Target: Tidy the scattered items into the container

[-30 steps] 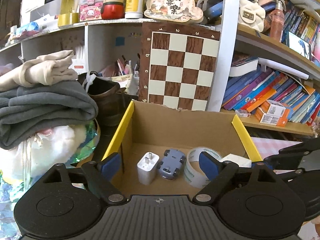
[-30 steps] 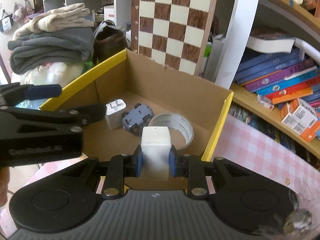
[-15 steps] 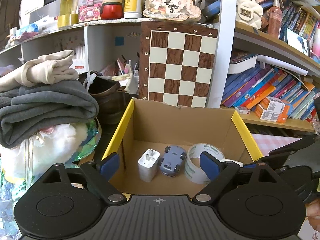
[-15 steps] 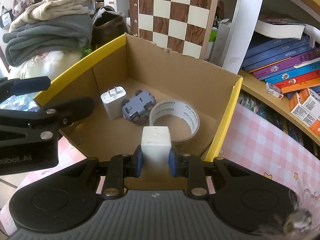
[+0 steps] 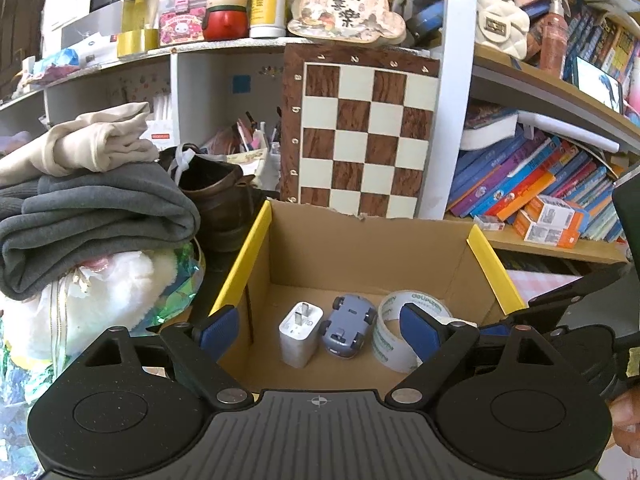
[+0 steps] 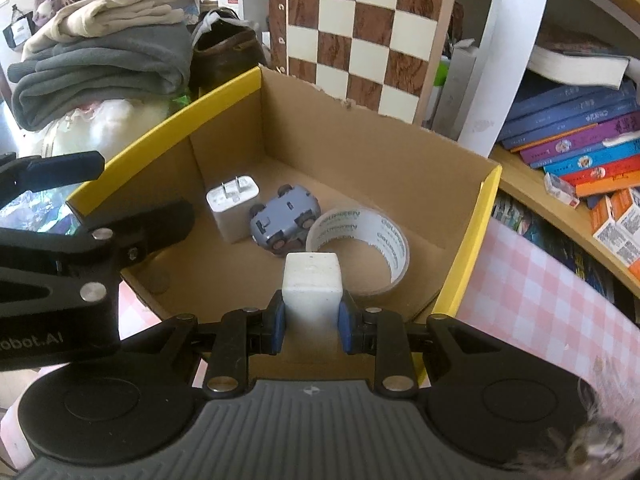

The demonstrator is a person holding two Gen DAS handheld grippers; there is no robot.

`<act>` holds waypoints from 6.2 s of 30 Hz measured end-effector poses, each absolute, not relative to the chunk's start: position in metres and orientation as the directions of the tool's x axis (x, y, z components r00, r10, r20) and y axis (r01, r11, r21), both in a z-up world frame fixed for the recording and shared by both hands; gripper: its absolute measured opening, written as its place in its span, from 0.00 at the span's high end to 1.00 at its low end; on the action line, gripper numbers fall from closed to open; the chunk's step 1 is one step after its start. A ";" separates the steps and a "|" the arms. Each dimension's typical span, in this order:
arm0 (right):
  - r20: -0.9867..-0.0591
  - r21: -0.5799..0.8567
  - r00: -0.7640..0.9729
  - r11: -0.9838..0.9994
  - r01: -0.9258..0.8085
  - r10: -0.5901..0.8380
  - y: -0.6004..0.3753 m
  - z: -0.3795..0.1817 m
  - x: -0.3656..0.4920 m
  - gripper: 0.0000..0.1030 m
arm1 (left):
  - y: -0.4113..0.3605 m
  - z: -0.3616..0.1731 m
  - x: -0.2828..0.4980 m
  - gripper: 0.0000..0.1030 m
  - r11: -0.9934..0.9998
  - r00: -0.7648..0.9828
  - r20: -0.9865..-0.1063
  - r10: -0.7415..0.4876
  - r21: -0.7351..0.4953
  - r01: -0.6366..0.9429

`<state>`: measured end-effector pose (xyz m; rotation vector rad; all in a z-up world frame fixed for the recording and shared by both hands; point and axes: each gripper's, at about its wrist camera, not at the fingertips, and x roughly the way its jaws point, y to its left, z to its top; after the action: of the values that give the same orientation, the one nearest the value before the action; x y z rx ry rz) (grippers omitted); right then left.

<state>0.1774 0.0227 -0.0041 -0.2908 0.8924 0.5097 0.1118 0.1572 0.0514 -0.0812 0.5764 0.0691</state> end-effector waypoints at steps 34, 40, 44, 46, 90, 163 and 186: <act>-0.843 0.002 0.444 0.826 -0.564 0.305 0.030 -0.006 0.199 0.76 | 0.167 0.057 0.110 0.13 0.989 0.841 -0.536 0.073 -0.070 -0.130; -0.843 0.005 0.441 0.824 -0.566 0.308 0.029 -0.006 0.200 0.76 | 0.167 0.057 0.108 0.13 0.989 0.841 -0.536 0.075 -0.071 -0.133; -0.847 0.014 0.432 0.827 -0.562 0.308 0.029 -0.008 0.200 0.76 | 0.167 0.058 0.108 0.13 0.989 0.840 -0.538 0.075 -0.070 -0.134; -0.849 0.017 0.429 0.828 -0.560 0.308 0.029 -0.008 0.200 0.75 | 0.168 0.058 0.108 0.13 0.988 0.839 -0.539 0.076 -0.070 -0.135; -0.677 -0.040 0.687 0.919 -0.392 0.264 -0.008 0.041 0.116 0.43 | 0.150 0.080 0.079 0.13 0.996 0.836 -0.545 0.066 -0.016 -0.090; -0.676 -0.044 0.736 0.999 0.014 -0.041 -0.060 0.020 0.023 0.00 | 0.099 0.053 0.049 0.04 0.997 0.719 -0.690 0.079 0.075 -0.037; -0.676 -0.035 0.736 0.999 0.005 -0.028 -0.061 0.020 0.023 0.00 | 0.098 0.056 0.050 0.00 0.995 0.720 -0.688 0.091 0.091 -0.039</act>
<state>0.0233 -0.0608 0.0196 -0.0317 0.7432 -0.0181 0.0500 0.0980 0.0556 0.0723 0.7635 0.0717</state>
